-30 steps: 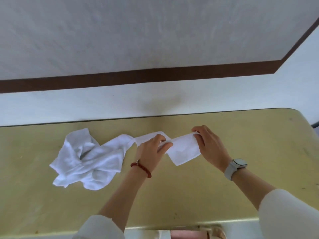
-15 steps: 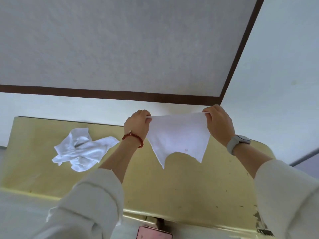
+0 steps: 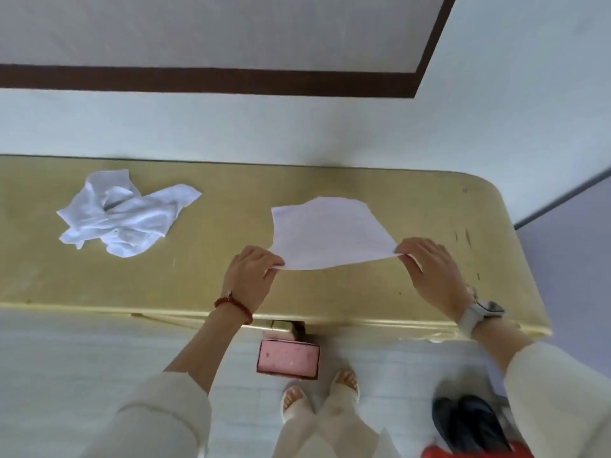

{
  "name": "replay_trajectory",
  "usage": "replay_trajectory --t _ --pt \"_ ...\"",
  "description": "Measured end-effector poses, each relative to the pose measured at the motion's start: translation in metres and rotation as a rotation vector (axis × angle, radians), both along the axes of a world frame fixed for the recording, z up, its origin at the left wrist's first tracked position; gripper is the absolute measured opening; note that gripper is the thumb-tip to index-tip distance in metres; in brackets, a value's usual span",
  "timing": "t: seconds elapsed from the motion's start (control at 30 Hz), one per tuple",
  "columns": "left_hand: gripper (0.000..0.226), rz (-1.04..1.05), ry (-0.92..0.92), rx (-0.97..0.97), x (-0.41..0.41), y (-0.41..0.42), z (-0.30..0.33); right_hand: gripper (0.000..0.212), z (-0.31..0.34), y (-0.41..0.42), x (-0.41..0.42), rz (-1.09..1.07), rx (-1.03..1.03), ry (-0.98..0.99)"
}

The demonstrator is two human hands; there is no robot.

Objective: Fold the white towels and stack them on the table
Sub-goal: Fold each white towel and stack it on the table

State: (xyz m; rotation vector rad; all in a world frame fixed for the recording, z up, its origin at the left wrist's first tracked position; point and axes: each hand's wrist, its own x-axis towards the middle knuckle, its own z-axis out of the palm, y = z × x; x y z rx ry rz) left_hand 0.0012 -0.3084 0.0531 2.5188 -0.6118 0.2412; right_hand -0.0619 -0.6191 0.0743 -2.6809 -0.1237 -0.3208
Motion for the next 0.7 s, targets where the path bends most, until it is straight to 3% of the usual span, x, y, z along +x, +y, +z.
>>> replay_trajectory --t 0.17,0.3,0.6,0.7 --pt "0.014 -0.018 0.469 0.159 -0.041 0.007 -0.052 0.022 -0.072 0.011 -0.066 -0.084 0.035 0.344" --pt "0.016 0.107 0.632 0.029 -0.044 0.006 -0.053 0.019 -0.084 0.021 -0.071 -0.226 0.14 0.46" --pt "0.014 0.397 0.801 -0.535 0.024 -0.011 -0.035 0.018 -0.052 0.023 0.007 -0.401 0.449 0.284" --pt "0.01 0.455 0.831 -0.577 0.05 -0.02 -0.041 0.018 -0.056 0.018 0.043 -0.428 0.49 0.258"
